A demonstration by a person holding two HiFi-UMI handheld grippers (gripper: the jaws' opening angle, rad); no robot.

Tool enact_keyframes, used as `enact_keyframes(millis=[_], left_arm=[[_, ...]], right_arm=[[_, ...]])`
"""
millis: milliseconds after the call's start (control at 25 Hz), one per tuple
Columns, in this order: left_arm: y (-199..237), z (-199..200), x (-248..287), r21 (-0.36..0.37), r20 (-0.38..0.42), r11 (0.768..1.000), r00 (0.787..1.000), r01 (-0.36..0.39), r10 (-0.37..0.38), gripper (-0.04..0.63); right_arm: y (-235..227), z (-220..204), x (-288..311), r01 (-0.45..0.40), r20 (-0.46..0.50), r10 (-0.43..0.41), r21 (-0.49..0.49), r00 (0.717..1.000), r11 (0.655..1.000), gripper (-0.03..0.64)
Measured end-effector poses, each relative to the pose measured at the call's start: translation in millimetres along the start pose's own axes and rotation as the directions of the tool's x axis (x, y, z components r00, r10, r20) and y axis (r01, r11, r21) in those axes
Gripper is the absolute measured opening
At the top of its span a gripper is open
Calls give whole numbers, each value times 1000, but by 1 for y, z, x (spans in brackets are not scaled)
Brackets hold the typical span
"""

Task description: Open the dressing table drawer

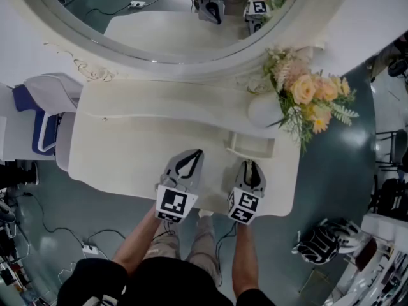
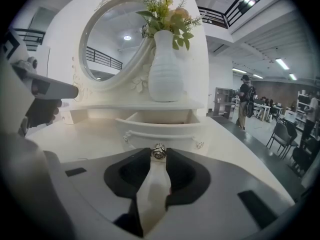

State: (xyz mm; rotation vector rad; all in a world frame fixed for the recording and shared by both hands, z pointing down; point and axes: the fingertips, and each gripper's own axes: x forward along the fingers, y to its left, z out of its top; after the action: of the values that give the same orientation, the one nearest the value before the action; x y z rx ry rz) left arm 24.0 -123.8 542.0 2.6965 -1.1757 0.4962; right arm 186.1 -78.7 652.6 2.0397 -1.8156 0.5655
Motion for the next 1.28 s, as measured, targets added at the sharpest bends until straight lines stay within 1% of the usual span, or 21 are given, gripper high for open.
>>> enact_keyframes(millis=[520,560,640,680,760,880,920,1080,1280], left_arm=[[0,0,-5,3,0,1000,1000,-2,2,3],[-1,0,-6,4,1,1000,1000,-1,1,3],[-2,1,-6,6,3,1000,1000,1,-1,3],[-2,2,-6,5,4,1000,1000,2,-2,3],[-3,3,-7,4,6,1000,1000,5,-5,3],[-3,4,-9,11,8,1000,1000,6,-6,3],[-2,4,-10,13,8,1000,1000,6,-6,3],[-3,7,-14,18,10,1000,1000,11,-11,3],[-8,19,-20,30,24,999,999,26,-27,3]], right_arm=[[1,0,-2,4,10,-4,6,1000,1000,103],[2,1,-2,-2,16,2,10,1000,1000,121],[6,5,-2,-22,28,22,21,999,1000,190],[7,5,-2,-31,28,31,25,999,999,212],[10,5,-2,-40,22,40,30,999,999,233],[11,5,-2,-37,22,36,33,999,999,249],[11,5,-3,-34,24,33,32,999,999,265],[12,9,-8,-30,32,29,32,999,999,265],[14,18,-20,-22,45,20,35,999,999,264]])
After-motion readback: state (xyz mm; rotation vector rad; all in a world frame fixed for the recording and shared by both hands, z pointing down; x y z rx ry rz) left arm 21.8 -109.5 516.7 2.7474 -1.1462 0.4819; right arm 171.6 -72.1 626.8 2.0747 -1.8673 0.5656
